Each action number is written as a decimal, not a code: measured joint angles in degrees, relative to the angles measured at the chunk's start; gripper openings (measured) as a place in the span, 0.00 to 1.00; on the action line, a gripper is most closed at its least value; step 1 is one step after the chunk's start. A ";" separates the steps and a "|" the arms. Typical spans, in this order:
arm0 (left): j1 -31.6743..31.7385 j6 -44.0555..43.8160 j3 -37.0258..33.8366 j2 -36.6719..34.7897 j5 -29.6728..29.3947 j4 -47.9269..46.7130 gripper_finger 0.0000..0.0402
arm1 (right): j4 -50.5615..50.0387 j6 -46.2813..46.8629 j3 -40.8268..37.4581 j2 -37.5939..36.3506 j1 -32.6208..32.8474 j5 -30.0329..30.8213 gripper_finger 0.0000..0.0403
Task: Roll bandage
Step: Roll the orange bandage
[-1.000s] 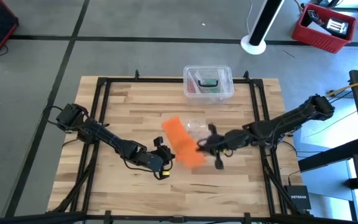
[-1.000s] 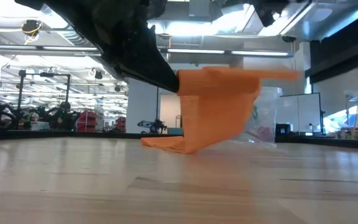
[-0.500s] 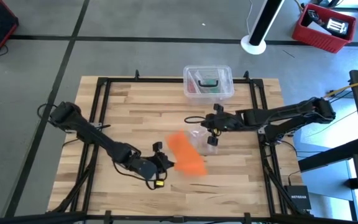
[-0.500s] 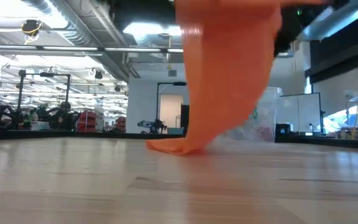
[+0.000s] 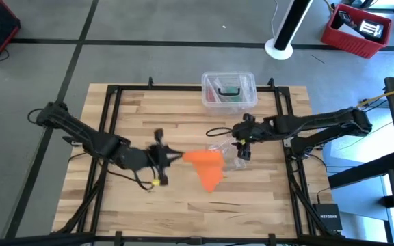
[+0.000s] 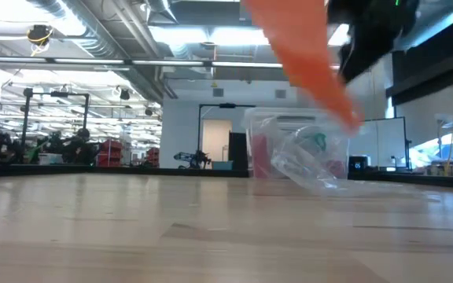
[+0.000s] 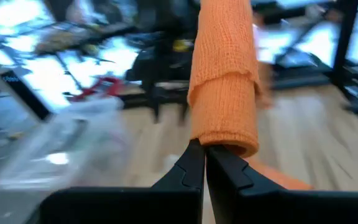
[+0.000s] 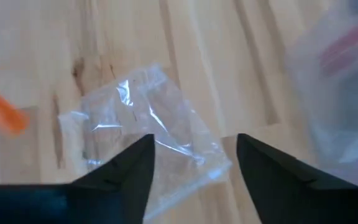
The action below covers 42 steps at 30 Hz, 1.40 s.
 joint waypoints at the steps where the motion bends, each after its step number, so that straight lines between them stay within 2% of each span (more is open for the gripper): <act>1: 0.31 -0.19 0.00 -1.11 -1.83 -0.04 0.00 | -2.10 -0.34 2.14 -0.51 0.02 0.03 0.62; 3: 1.24 -0.52 0.00 -3.29 -3.27 -0.23 0.00 | -5.73 -1.08 5.71 -1.65 0.02 0.06 0.66; 6: 2.00 0.67 0.00 -5.75 -2.30 -0.02 0.00 | -7.08 -3.00 9.35 -2.97 0.02 0.69 0.70; 9: 2.27 1.68 0.00 -7.35 2.16 0.08 0.00 | -5.59 -6.10 10.05 -4.13 0.02 3.93 0.71; 12: 2.23 0.58 0.00 -7.60 2.91 -0.89 0.00 | -2.00 -8.17 10.05 -4.43 0.02 6.89 0.71; 14: 2.35 -0.59 0.00 -7.47 2.77 -2.53 0.00 | 1.47 -9.03 10.05 -4.43 0.01 3.87 0.71; 18: 3.29 -2.56 0.00 -7.17 -0.29 -6.03 0.00 | 6.64 -8.00 10.07 -4.21 0.11 -9.49 0.71; 20: 3.77 -3.94 -0.10 -7.17 -2.13 -7.57 0.00 | 6.82 -6.30 10.07 -4.19 0.15 -12.95 0.71; 26: 5.31 -6.08 -0.37 -7.10 -2.50 -10.95 0.00 | 7.79 -5.88 10.07 -4.26 0.11 -13.28 0.71; 30: 5.78 -6.05 -0.39 -7.06 -2.47 -12.71 0.00 | 12.51 -5.10 10.07 -4.26 0.11 -13.29 0.71; 34: 6.34 -5.46 -0.44 -6.58 -2.49 -12.87 0.00 | 17.86 0.09 10.07 -4.11 0.03 -14.15 0.71; 42: 8.00 -4.91 -0.44 -5.30 -2.48 -12.32 0.00 | 26.39 1.66 10.14 0.28 0.02 -14.61 0.71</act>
